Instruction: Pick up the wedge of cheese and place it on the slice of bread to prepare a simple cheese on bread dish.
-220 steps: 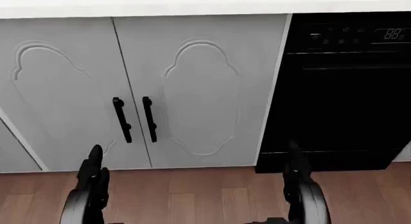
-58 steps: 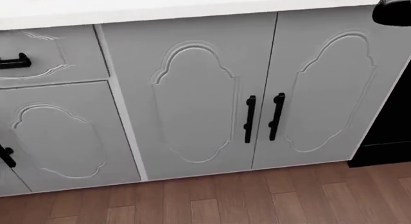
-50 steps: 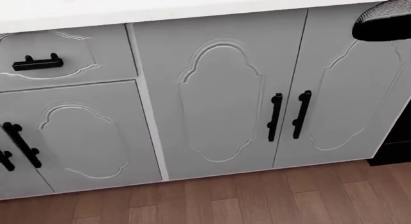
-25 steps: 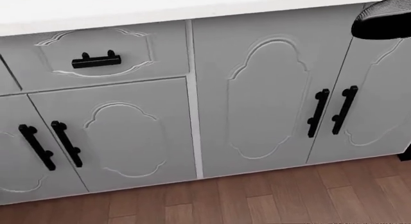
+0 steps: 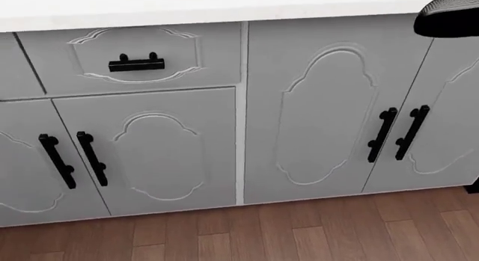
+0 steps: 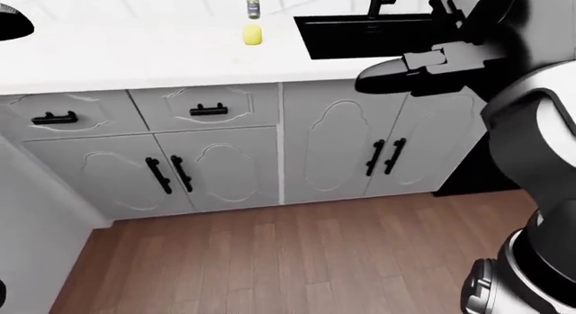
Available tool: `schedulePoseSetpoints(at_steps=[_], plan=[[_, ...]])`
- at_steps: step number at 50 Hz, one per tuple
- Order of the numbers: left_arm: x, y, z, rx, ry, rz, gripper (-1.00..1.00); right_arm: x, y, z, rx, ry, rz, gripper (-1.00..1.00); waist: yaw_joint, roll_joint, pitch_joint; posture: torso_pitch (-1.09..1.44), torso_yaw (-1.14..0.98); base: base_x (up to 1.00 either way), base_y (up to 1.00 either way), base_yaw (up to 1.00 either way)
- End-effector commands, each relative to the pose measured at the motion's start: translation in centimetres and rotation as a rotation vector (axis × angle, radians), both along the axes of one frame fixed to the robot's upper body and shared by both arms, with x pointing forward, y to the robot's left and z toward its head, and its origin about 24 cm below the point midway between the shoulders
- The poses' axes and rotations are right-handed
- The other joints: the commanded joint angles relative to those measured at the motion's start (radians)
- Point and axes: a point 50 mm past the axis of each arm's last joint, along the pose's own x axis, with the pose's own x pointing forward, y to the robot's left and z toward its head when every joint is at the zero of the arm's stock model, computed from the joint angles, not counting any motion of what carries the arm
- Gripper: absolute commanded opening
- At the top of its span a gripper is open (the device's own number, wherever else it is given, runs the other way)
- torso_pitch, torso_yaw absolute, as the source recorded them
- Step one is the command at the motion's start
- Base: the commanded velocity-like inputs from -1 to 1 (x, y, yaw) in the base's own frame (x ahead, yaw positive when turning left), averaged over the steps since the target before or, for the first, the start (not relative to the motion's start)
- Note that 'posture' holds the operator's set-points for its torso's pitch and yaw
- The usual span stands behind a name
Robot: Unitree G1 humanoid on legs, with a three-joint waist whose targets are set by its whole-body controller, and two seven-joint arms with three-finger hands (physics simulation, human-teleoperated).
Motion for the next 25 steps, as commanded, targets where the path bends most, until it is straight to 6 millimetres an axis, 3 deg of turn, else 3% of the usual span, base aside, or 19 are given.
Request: schedulePoseSetpoints(at_steps=[1, 5, 7, 8, 9, 10, 14, 21, 24, 25], plan=[[-0.63, 0.01, 0.94, 0.006, -0.057, 0.005, 1.0, -0.66, -0.31, 1.17, 0.007, -0.071, -0.015, 1.0, -0.004, 0.002, -0.017, 0.0, 0.0, 0.0, 0.0, 0.3], [-0.68, 0.15, 0.98, 0.004, -0.058, 0.008, 1.0, -0.67, -0.3, 1.19, 0.005, -0.071, -0.015, 1.0, -0.007, -0.028, -0.014, 0.0, 0.0, 0.0, 0.0, 0.3], [-0.81, 0.29, 1.08, 0.002, -0.061, 0.012, 1.0, -0.69, -0.18, 1.22, 0.003, -0.071, -0.013, 1.0, -0.006, -0.069, -0.02, 0.0, 0.0, 0.0, 0.0, 0.3], [-0.87, 0.38, 1.11, 0.0, -0.061, 0.014, 1.0, -0.69, -0.17, 1.22, 0.002, -0.071, -0.012, 1.0, -0.006, -0.105, -0.033, 0.0, 0.0, 0.0, 0.0, 0.3], [-0.87, 0.42, 1.11, -0.002, -0.062, 0.015, 1.0, -0.71, -0.23, 1.23, 0.003, -0.071, -0.012, 1.0, -0.011, -0.056, -0.017, 0.0, 0.0, 0.0, 0.0, 0.3], [-0.84, 0.39, 1.09, -0.001, -0.061, 0.015, 1.0, -0.7, -0.26, 1.22, 0.003, -0.072, -0.012, 1.0, 0.0, -0.08, -0.018, 0.0, 0.0, 0.0, 0.0, 0.31], [-0.8, 0.22, 1.04, 0.005, -0.059, 0.013, 1.0, -0.76, -0.23, 1.24, 0.004, -0.071, -0.009, 1.0, 0.009, -0.064, -0.018, 0.0, 0.0, 0.0, 0.0, 0.31], [-0.8, 0.37, 1.04, 0.001, -0.058, 0.016, 1.0, -0.59, -0.29, 1.1, 0.006, -0.07, -0.009, 1.0, 0.003, 0.001, -0.012, 0.0, 0.0, 0.0, 0.0, 0.31], [-0.69, 0.3, 0.91, 0.003, -0.054, 0.015, 1.0, -0.44, -0.25, 1.01, 0.002, -0.064, -0.016, 1.0, -0.018, 0.051, -0.009, 0.0, 0.0, 0.0, 0.0, 0.14], [-0.66, 0.28, 0.89, 0.004, -0.054, 0.016, 1.0, -0.33, -0.29, 0.98, 0.005, -0.059, -0.019, 1.0, -0.033, 0.051, -0.009, 0.0, 0.0, 0.0, 0.0, 0.0]])
